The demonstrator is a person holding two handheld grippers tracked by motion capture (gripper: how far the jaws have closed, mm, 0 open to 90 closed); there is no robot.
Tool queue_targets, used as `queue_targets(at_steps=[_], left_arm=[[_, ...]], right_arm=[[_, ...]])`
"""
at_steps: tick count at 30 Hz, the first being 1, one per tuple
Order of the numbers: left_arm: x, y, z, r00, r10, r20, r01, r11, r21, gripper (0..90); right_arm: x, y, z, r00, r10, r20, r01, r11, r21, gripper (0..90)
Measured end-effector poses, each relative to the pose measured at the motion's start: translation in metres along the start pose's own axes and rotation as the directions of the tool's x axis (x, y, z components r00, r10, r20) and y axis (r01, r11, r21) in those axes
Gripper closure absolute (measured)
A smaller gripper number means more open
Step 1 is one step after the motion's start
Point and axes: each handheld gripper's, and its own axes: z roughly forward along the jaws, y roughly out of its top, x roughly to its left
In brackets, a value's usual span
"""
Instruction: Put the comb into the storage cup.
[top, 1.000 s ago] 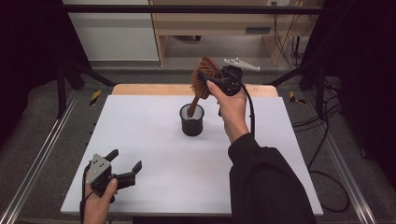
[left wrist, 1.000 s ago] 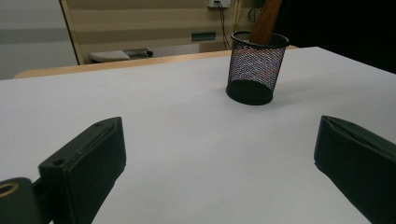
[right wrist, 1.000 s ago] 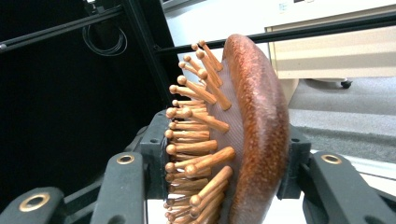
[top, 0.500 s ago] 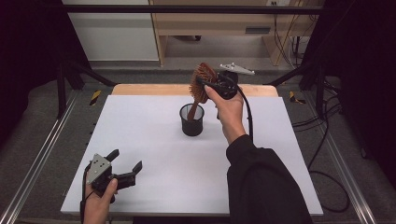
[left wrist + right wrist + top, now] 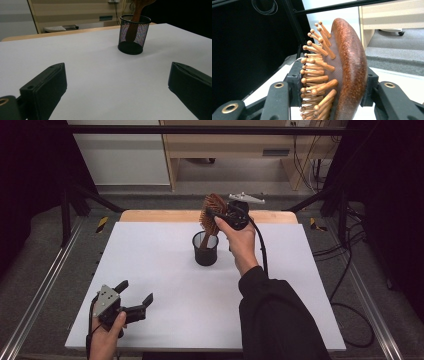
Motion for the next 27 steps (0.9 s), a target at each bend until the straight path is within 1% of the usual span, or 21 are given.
queue_targets(at_steps=[9, 19, 24, 27], left_arm=[[0.0, 0.0, 0.0, 1.0, 0.0, 0.001, 0.0, 1.0, 0.003, 2.0], [-0.001, 0.0, 0.0, 1.0, -0.001, 0.001, 0.001, 1.0, 0.001, 2.0], [-0.001, 0.0, 0.0, 1.0, -0.001, 0.002, 0.001, 1.0, 0.001, 2.0], [-0.001, 0.0, 0.0, 1.0, -0.001, 0.002, 0.001, 1.0, 0.002, 2.0]], right_arm=[[-0.003, -0.007, 0.003, 1.0, 0.006, 0.002, -0.006, 1.0, 0.017, 49.6], [-0.001, -0.009, 0.008, 0.9999, 0.007, -0.008, -0.007, 1.0, 0.028, 49.5], [-0.002, -0.012, 0.01, 0.9998, 0.017, -0.012, -0.016, 0.999, 0.03, 49.5], [-0.003, -0.014, 0.011, 0.9994, 0.031, -0.015, -0.03, 0.999, 0.03, 49.5]])
